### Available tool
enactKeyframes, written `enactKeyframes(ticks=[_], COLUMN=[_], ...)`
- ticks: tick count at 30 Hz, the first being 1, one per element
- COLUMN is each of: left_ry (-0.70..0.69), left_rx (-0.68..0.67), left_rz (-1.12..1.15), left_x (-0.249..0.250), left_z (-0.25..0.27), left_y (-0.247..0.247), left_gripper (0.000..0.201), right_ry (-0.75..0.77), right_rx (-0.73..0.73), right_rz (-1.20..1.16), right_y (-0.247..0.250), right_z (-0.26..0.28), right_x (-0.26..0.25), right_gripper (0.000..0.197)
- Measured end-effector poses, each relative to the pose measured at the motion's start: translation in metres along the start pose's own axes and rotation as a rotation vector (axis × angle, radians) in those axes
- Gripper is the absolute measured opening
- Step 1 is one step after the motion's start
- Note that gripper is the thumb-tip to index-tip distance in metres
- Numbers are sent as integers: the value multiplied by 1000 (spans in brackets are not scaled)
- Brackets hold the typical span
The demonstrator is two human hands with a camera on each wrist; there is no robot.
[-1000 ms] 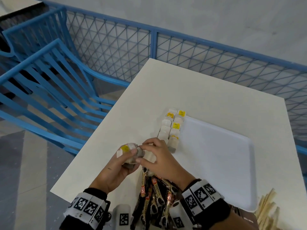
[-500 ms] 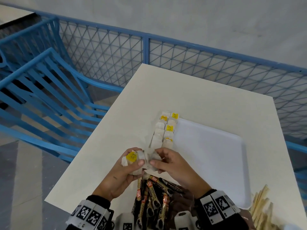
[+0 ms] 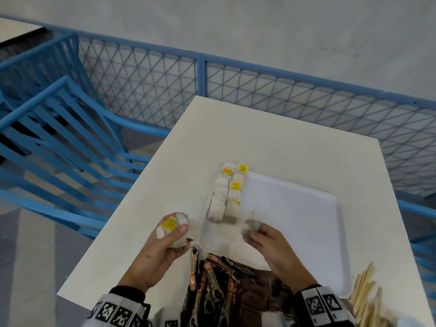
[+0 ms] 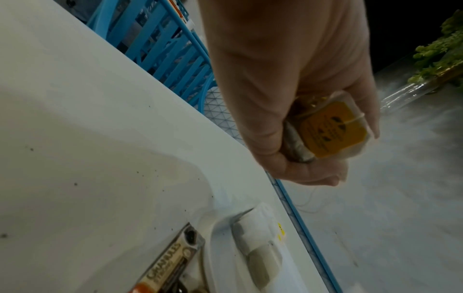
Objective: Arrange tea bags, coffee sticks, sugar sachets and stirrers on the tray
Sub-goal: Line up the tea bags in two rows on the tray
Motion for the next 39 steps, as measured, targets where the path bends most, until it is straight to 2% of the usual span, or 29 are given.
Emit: enactKeyframes(ticks=[3,7,13,21,30,33,36,39], left_ry=[0,-14,-22,-15,7,28,43,49], left_rx=[34,43,52,72,78,63,55,33], left_rz=[10,-1,-19,-4,27,41,61,59], left_x=[1,3,6,6,5,3,2,2], left_z=[-1,-1,1,2,3,1,-1,-1], left_y=[7,9,13,18,16,13,9,2], left_gripper=[94,92,92,95,96,94,93,88], right_ry=[-47,-77,-42,23,55,64,158,223], right_rx=[19,21,120,112,149,132,101,-81], right_rz=[48,144,397,557,652,644,624,483], right_y=[5,-5,-29,-58,-58,-57,-67,-88], right_z=[-6,-15,-31,-51,-57,-53,-44,-28], right_x=[11,20,27,32,37,35,20,-3], right_gripper=[26,26,22,20,19,23,20,15])
Point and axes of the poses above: each hand's wrist, its own z-axis away from the middle knuckle, its own y-axis out of the back of the hand, x = y × z, the point moved 4 cm from there along -z, towards the middle knuckle, and after that the axes turned 7 degrees about y, right-handed, at the moved point
